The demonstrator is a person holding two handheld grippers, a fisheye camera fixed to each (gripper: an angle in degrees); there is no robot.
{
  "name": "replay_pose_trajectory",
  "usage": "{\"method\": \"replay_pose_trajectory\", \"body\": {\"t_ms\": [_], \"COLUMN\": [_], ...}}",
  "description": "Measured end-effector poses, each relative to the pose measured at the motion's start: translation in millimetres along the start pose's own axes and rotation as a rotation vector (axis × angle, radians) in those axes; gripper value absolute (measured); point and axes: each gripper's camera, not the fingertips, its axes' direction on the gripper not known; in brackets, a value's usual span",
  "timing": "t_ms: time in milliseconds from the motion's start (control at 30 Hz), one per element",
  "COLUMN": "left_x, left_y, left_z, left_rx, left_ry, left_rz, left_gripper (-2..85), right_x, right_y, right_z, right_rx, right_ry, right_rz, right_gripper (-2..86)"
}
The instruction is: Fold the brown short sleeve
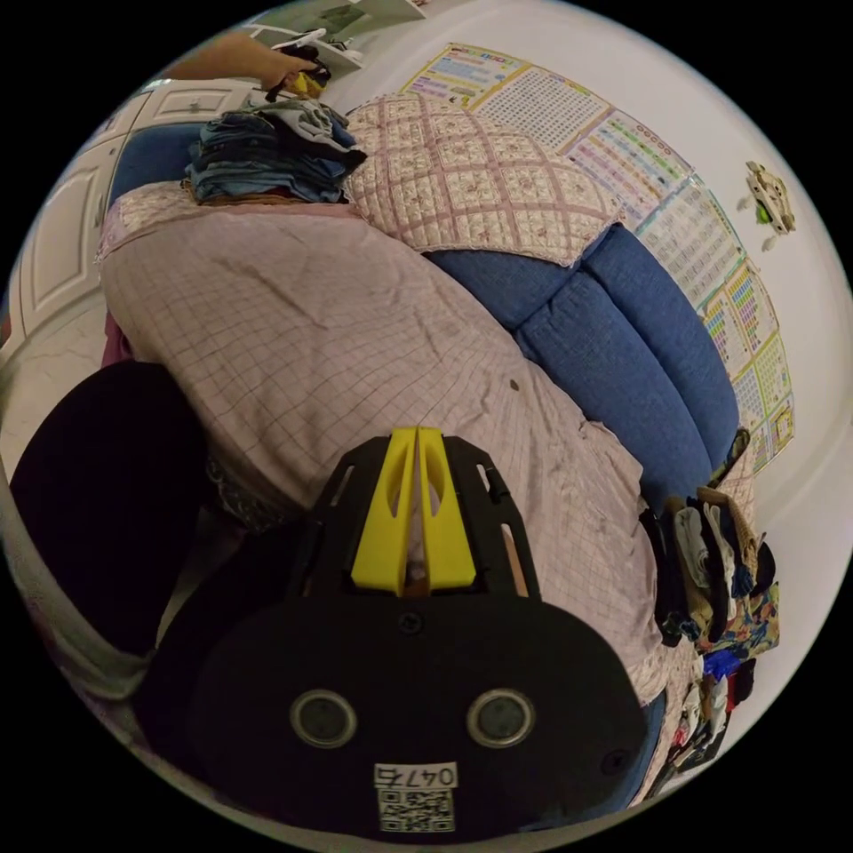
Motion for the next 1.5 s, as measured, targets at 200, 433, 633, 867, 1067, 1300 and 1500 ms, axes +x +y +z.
{"method": "replay_pose_trajectory", "body": {"t_ms": [200,433,633,867,1067,1300,1500], "left_x": [4,22,63,96,128,84,-75], "left_y": [16,75,169,371,539,668,749], "left_z": [-3,-115,-255,-354,-323,-252,-157], "left_rx": [-0.008,0.266,0.378,0.316,0.131,-0.032,-0.243], "left_ry": [0.011,0.094,0.293,0.549,0.866,0.794,0.512], "left_rz": [-0.106,0.018,0.285,0.514,0.646,0.777,0.674], "left_gripper": [2.7,-0.6,-0.8,-0.6,-0.4,0.0,3.2], "right_x": [4,9,23,60,140,210,234], "right_y": [14,41,71,121,190,266,301], "right_z": [-5,-13,-15,-22,-33,-58,-39], "right_rx": [-0.006,0.028,0.055,0.149,0.203,0.269,0.217], "right_ry": [0.010,0.034,0.026,-0.024,-0.094,-0.057,-0.251], "right_rz": [0.007,-0.016,-0.014,0.094,0.464,0.568,0.558], "right_gripper": [-0.5,-0.5,-0.5,-0.5,-0.7,-0.5,1.7]}}
